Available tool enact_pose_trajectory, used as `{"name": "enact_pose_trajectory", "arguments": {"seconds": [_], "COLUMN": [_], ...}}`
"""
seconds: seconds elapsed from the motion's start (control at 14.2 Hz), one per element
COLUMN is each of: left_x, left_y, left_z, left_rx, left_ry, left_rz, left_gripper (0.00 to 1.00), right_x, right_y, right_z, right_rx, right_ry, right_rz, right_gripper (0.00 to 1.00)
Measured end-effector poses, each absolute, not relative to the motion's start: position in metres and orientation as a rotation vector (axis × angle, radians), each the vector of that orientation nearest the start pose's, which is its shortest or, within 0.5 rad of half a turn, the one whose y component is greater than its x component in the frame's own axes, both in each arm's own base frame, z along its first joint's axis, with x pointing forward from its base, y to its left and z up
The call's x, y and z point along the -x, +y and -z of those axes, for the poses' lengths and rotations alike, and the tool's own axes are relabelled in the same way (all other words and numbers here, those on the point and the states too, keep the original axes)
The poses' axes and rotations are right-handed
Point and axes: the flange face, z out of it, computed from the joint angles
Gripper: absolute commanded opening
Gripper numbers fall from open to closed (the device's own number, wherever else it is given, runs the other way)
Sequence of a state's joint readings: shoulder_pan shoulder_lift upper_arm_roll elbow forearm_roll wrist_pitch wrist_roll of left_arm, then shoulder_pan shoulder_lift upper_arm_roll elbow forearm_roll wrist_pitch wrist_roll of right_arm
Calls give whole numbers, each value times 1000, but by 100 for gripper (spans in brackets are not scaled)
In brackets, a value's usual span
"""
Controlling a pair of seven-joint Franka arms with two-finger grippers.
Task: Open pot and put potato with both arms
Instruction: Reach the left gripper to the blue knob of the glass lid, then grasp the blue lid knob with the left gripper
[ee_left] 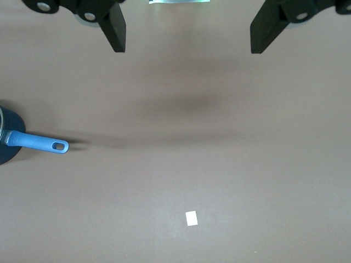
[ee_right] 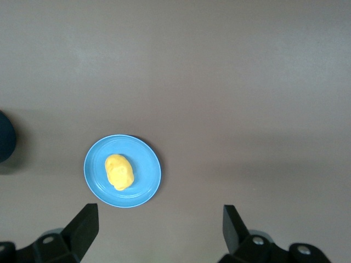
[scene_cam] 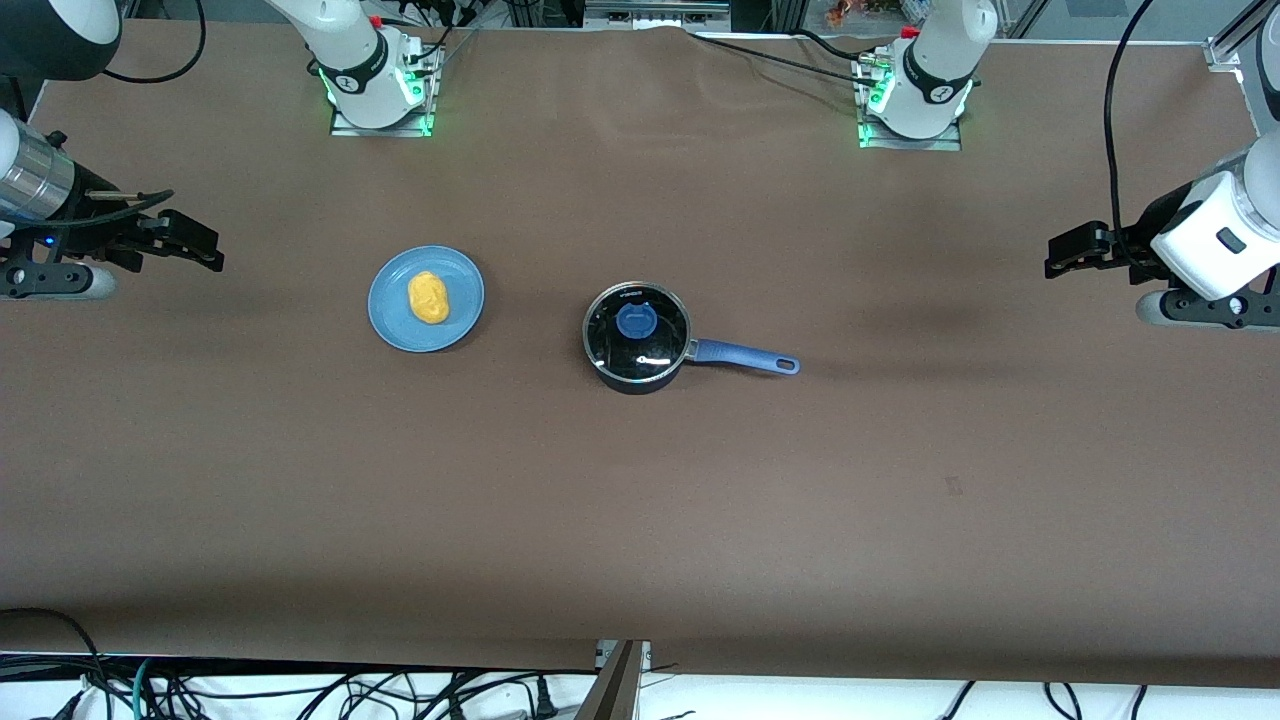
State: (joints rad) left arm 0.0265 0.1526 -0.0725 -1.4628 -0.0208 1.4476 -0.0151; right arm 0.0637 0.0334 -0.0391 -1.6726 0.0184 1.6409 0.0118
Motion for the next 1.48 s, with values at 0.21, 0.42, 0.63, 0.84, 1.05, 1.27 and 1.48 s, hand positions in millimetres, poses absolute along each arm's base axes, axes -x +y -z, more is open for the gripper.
{"name": "enact_pose_trajectory", "arguments": {"seconds": [0.21, 0.42, 0.63, 0.84, 1.05, 1.27, 1.48], "left_x": [-585, -588, -603, -609, -597, -578, -558], "left_y": [-23, -47, -129, -230, -329, -406, -468], "left_z": [-578, -569, -541, -488, -428, -386, -347], "left_rx": [3157, 3189, 3227, 3242, 3227, 3254, 3223], "left_ry": [36, -71, -220, -317, -355, -351, -360], "left_rz": [-267, -288, -227, -192, -162, -142, -83], "left_gripper": [100, 100, 100, 100, 100, 100, 100], "right_x": [-565, -564, -564, -564, -564, -564, -564], "right_y": [16, 17, 17, 17, 17, 17, 18], "right_z": [-564, -565, -565, -564, -563, -563, -563], "right_rx": [3124, 3124, 3124, 3124, 3124, 3124, 3124], "right_ry": [-18, -19, -20, -20, -20, -21, -21], "right_rz": [-100, -98, -100, -104, -106, -106, -107], "right_gripper": [100, 100, 100, 100, 100, 100, 100]}}
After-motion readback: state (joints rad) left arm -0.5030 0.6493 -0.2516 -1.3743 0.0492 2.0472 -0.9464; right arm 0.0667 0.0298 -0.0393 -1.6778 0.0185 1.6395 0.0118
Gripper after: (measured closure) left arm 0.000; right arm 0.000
